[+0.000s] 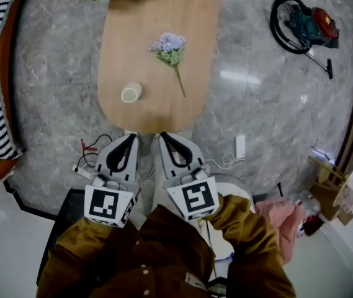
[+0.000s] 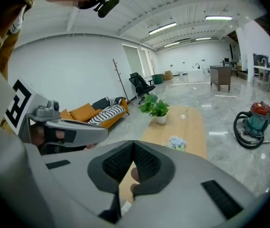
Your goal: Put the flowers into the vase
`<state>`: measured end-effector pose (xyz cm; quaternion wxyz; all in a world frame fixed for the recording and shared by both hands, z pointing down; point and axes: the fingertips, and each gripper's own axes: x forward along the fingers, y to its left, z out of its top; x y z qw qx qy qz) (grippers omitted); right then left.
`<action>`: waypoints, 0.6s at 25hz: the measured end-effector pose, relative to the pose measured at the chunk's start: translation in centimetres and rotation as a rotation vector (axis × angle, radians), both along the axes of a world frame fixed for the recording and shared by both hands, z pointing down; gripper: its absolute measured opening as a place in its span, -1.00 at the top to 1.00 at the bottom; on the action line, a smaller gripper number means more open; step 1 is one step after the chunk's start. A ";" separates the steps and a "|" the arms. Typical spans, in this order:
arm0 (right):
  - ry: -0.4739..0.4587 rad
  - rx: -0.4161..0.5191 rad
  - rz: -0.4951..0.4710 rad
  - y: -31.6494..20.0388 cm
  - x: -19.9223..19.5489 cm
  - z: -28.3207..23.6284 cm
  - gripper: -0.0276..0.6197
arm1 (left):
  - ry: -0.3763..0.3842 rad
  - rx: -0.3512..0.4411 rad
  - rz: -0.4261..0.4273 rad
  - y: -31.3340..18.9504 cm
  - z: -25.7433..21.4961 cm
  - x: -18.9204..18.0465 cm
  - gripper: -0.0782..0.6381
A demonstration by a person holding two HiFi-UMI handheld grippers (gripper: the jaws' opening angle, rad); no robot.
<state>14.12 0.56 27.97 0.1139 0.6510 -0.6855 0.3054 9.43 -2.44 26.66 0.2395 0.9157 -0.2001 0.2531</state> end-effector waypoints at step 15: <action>0.066 0.001 0.028 0.2 4.0 9.6 0.92 | -0.014 0.021 0.032 0.7 8.9 5.0 0.78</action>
